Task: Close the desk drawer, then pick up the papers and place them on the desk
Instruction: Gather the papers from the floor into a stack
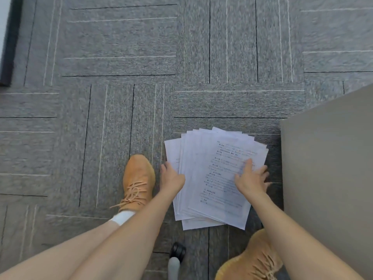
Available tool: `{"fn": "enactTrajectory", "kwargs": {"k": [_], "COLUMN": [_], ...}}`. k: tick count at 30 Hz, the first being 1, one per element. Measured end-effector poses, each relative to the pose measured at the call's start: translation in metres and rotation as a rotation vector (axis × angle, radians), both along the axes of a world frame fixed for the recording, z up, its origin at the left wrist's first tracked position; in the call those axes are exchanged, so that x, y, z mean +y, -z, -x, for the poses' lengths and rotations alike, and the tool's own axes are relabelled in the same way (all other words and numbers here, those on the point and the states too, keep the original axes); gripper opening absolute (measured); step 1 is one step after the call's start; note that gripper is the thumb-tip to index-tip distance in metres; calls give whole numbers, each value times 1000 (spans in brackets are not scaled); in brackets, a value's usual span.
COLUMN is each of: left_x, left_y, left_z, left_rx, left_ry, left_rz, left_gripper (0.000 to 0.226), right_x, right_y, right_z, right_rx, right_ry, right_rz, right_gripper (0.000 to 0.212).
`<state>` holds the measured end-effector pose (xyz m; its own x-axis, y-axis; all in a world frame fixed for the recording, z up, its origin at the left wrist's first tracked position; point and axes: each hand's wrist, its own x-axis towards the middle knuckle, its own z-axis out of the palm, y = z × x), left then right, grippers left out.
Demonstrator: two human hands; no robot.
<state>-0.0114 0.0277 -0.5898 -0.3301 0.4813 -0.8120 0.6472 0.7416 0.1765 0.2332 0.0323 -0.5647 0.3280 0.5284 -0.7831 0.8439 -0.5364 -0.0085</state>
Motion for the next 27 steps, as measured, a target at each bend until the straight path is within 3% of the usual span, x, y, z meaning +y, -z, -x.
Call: {"fn": "enactTrajectory", "kwargs": {"k": [4, 11, 15, 18, 21, 25, 27], "left_x": [-2, -19, -20, -21, -17, -9, -8], "left_y": [-26, -12, -14, -18, -18, -13, -11], "left_z": [-21, -43, -53, -52, -44, -49, -57], "left_rx": [-58, -132, -186, -118, -5, -22, 9], "left_ry": [38, 133, 82, -91, -296, -287, -243], "left_rz": [39, -19, -70, -162, -136, -85, -67], "left_gripper": [96, 94, 86, 81, 71, 45, 46], "right_x": [-7, -15, -16, -17, -18, -12, -9], "right_y": [19, 26, 24, 21, 21, 25, 27], "right_z": [2, 21, 26, 20, 9, -3, -7], "right_rx": [12, 20, 46, 14, -14, 1, 31], "right_ry": [20, -91, -119, 32, 333, 539, 594], "right_rz": [-44, -102, -166, -249, -316, -340, -332], "right_gripper": [81, 80, 78, 77, 72, 63, 55]}}
